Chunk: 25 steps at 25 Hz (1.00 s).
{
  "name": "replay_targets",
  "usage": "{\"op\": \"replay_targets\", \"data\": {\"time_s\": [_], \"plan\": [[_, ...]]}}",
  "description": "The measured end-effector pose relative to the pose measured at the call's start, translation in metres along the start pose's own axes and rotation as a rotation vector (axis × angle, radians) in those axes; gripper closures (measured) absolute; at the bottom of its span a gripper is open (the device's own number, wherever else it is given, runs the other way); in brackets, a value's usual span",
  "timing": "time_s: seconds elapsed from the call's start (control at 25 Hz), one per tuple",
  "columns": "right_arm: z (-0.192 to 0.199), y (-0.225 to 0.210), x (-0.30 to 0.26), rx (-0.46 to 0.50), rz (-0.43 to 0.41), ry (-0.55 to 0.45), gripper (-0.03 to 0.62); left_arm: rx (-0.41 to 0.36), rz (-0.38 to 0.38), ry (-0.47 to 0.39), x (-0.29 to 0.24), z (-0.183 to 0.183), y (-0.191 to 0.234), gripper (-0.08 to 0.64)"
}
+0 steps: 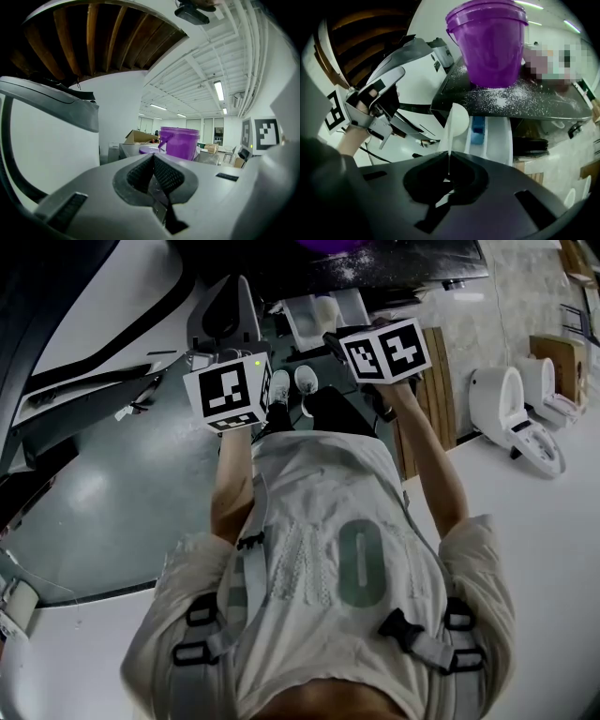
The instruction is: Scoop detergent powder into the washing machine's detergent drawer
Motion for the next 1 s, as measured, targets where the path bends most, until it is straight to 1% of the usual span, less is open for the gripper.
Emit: {"op": "replay_targets", "data": {"time_s": [0.12, 0.32, 0.48, 0.68, 0.8, 1.0], "plan": [[-0.002, 0.002, 0.001, 0.05, 0.076, 0.017, 0.586, 0.006, -0.001, 0.003, -0.001, 0.001, 0.002, 0.54], [-0.006, 0.005, 0.001, 0.127, 0.17, 0.052, 0.586, 0.016, -0.007, 0.009, -0.002, 0.004, 0.006, 0.54], [-0.007, 0.008, -0.001, 0.205, 0.265, 0.087, 0.586, 0.02, -0.01, 0.011, -0.003, 0.006, 0.008, 0.54], [-0.006, 0.012, -0.006, 0.292, 0.365, 0.123, 0.586, 0.027, -0.013, 0.015, -0.005, 0.009, 0.01, 0.54], [-0.007, 0.013, -0.007, 0.383, 0.469, 0.135, 0.586, 0.033, -0.014, 0.021, -0.006, 0.011, 0.01, 0.54], [-0.008, 0.019, -0.01, 0.569, 0.695, 0.162, 0.586, 0.041, -0.017, 0.028, -0.006, 0.013, 0.011, 0.54]]}}
Point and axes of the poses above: the fingertips, and each gripper's own axes: x backward along the fingers, y to its left, z out of its underside, the point moved 10 cm from there along x, backward along the fingers, and after that the axes turned 9 degrees about y, right-handed, at the moved point
